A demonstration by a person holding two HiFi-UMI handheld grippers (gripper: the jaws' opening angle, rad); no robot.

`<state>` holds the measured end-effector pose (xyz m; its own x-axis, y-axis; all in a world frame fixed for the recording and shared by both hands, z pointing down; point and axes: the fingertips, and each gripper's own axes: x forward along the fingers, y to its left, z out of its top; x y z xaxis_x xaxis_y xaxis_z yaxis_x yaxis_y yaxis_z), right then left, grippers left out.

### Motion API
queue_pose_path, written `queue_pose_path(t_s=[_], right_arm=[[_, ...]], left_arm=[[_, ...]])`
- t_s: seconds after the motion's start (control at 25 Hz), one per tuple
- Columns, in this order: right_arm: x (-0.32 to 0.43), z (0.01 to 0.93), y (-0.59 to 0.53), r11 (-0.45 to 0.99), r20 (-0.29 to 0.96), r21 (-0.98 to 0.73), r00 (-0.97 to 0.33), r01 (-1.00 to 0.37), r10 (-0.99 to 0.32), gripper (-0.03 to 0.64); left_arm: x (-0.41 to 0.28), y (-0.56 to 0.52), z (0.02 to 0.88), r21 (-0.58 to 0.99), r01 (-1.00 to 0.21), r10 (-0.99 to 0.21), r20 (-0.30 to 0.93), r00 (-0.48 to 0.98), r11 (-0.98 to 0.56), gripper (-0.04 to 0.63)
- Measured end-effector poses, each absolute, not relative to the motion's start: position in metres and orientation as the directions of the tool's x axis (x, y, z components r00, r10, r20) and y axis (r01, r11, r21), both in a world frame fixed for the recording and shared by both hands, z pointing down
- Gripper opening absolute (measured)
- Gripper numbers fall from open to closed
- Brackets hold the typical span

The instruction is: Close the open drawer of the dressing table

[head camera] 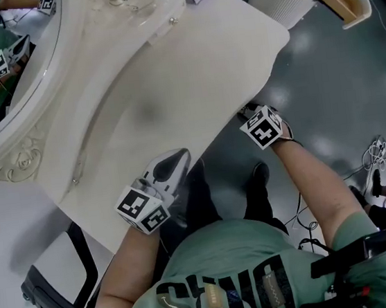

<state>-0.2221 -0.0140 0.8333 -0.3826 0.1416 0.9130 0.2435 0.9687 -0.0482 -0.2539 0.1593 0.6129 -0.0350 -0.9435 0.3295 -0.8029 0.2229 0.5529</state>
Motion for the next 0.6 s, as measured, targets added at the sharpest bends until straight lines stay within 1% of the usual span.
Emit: queue_pose_path(t_s=[0.6], right_arm=[[-0.242,0.833,-0.008,0.973,0.904,-0.052,-0.404,0.224,0.141,0.146]], left_arm=[[-0.262,0.169,0.614,0.561,-0.793,-0.945,0.322,-0.054,0.237,-0.003]])
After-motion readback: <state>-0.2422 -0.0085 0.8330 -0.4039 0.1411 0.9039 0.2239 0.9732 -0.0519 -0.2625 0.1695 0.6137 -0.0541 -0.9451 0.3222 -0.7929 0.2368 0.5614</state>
